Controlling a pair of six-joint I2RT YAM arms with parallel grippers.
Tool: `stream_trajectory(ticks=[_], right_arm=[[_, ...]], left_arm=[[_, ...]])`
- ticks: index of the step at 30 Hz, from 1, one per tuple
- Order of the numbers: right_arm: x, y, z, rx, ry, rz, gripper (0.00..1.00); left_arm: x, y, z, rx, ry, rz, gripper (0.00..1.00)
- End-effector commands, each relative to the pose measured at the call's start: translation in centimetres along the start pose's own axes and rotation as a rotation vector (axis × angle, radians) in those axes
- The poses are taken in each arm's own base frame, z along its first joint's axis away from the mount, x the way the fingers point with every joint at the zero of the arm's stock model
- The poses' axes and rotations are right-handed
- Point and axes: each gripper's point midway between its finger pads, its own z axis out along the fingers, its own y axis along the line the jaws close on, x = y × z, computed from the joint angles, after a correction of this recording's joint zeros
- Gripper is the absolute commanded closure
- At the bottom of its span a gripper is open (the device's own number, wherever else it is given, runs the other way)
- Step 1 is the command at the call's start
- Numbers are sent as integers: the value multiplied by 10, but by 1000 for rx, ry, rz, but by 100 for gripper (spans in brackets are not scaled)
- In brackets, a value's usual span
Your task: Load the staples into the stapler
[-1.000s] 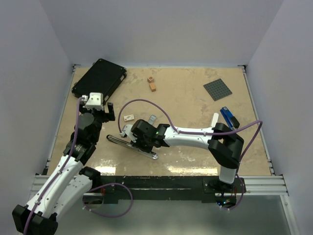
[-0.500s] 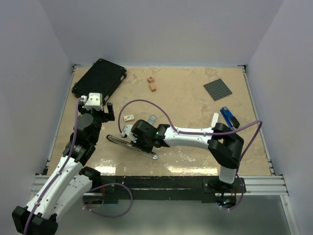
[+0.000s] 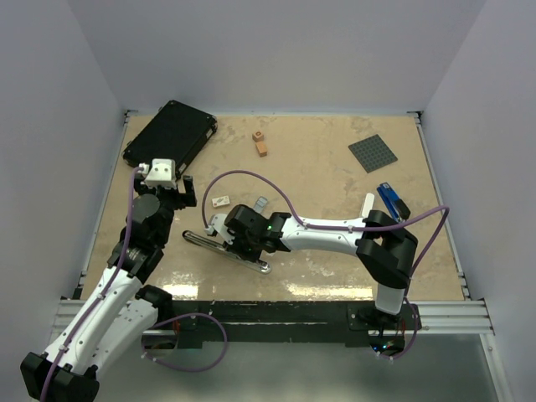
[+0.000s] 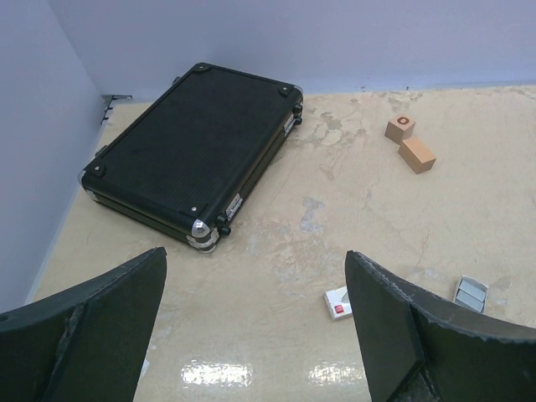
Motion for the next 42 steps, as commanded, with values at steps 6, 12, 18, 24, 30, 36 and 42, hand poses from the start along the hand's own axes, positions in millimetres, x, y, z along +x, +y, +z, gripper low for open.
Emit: stream_trajectory(ticks=[6, 12, 18, 24, 30, 36, 42], right_arm=[[-1, 5, 5, -26, -6, -14, 87], [-4, 2, 0, -7, -14, -19, 87], [-9, 2, -6, -5, -30, -24, 87], [-8, 0, -6, 1, -29, -33, 88], [-1, 2, -1, -9, -13, -39, 88], [7, 3, 3, -17, 2, -35, 88], [8, 4, 1, -19, 1, -28, 87]], left_arm=[[-14, 0, 2, 5, -47, -10, 8], [-13, 0, 2, 7, -46, -9, 8], [-13, 0, 2, 7, -44, -7, 8], [-13, -1, 2, 8, -46, -8, 8], [-13, -1, 2, 10, -46, -8, 8], [-15, -1, 1, 10, -49, -9, 8], [-14, -1, 2, 13, -47, -8, 8]])
